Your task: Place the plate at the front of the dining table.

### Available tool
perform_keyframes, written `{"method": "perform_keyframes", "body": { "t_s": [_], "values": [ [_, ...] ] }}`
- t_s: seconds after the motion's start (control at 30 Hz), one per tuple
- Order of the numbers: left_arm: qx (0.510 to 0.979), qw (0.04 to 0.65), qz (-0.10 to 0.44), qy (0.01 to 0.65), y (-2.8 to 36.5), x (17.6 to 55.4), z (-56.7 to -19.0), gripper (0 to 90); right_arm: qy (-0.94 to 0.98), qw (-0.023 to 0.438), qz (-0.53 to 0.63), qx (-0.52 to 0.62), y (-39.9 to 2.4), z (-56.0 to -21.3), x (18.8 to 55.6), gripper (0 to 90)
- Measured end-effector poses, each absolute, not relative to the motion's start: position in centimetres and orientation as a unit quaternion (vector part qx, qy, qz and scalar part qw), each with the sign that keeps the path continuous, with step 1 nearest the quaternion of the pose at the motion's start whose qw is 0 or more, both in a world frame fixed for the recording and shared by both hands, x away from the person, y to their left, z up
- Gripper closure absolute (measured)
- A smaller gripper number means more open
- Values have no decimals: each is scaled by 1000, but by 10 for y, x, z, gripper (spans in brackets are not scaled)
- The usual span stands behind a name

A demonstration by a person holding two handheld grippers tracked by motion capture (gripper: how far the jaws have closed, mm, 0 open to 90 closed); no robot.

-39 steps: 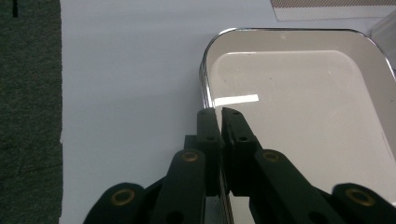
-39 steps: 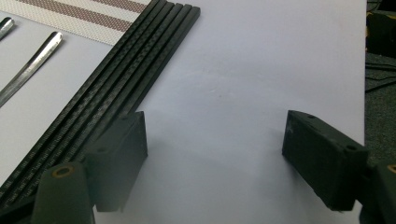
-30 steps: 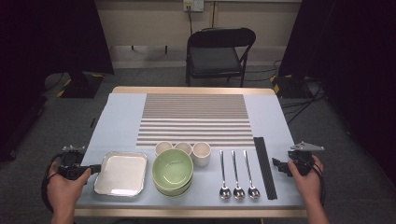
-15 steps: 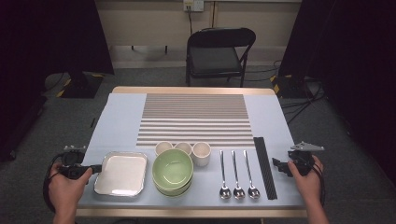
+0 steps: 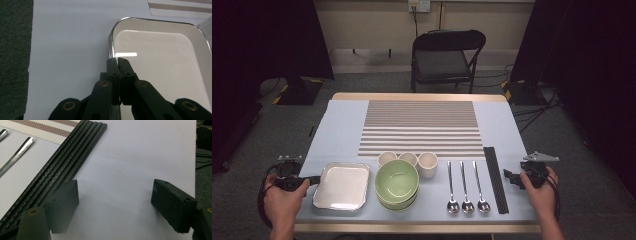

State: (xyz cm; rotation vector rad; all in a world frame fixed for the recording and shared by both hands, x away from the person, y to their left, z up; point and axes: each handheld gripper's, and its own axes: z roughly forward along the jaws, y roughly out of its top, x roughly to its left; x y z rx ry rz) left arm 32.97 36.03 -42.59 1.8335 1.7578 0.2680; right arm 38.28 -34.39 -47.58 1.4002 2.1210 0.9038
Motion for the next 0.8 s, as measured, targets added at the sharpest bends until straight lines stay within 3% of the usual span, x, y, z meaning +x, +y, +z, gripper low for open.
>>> {"method": "perform_keyframes", "body": {
  "t_s": [0.8],
  "values": [
    [675, 292, 69, 675, 365, 335, -428, 887, 767, 218, 327, 507, -344, -476, 383, 210]
  ]
}}
